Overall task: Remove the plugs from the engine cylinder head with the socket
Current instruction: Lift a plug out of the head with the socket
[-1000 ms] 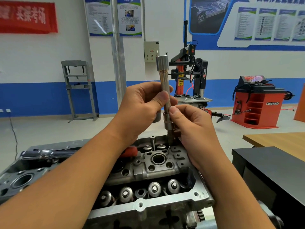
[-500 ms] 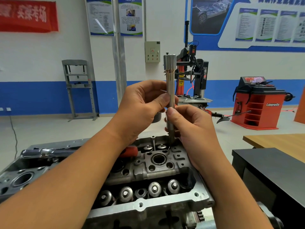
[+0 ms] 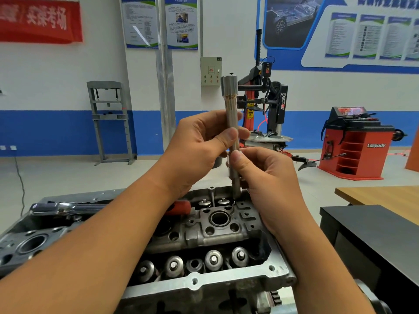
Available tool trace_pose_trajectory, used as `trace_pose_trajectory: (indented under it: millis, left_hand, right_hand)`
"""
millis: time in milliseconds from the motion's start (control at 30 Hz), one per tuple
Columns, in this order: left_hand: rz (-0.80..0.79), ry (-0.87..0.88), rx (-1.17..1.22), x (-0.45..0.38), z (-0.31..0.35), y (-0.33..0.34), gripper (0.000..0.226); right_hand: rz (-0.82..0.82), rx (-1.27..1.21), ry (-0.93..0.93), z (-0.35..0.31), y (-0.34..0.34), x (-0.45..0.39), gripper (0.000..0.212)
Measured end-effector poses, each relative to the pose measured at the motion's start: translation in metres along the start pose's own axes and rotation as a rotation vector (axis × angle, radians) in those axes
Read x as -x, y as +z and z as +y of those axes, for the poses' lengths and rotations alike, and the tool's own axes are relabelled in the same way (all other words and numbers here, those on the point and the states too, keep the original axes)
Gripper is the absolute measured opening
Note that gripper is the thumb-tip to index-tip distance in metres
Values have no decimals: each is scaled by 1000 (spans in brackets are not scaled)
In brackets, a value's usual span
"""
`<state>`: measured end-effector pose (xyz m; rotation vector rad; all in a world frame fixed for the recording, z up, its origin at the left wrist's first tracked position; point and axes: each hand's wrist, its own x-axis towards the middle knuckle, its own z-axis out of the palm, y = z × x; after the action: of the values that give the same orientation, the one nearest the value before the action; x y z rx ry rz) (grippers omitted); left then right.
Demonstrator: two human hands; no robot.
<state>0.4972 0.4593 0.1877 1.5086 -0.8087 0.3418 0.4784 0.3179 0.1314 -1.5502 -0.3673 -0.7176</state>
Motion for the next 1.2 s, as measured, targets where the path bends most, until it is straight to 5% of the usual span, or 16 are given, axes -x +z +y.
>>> trace_pose_trajectory:
  millis: [233,433,633,767,900,1067,1200]
  left_hand:
    - [80,51,-16,1,1,-2,34]
    - [-53,-23,-58,1,-2,-1,19]
    - [-25,16,-83,0,-4,-2,10]
    - [-2,32,-81,1,-3,-2,33]
    - [-110,-40,-76,0,-5,-4,17]
    - [-41,25,-121,0,-6,-4,8]
    - [-15,27,-108,-1,-8,-5,23]
  right_hand:
    - [42,-36,-15,2,-5,0,20]
    - [9,-27,-26,1,-4,0,4]
    - [-29,-39,-23,-1,-2,1,11]
    - [28,-51,-39,2,-5,1,19]
    - [10,-72,-51,0,-5,1,10]
    - [-23,-50,-26,0,-4,1,5]
    - [33,-54,-19,1,-6,0,19]
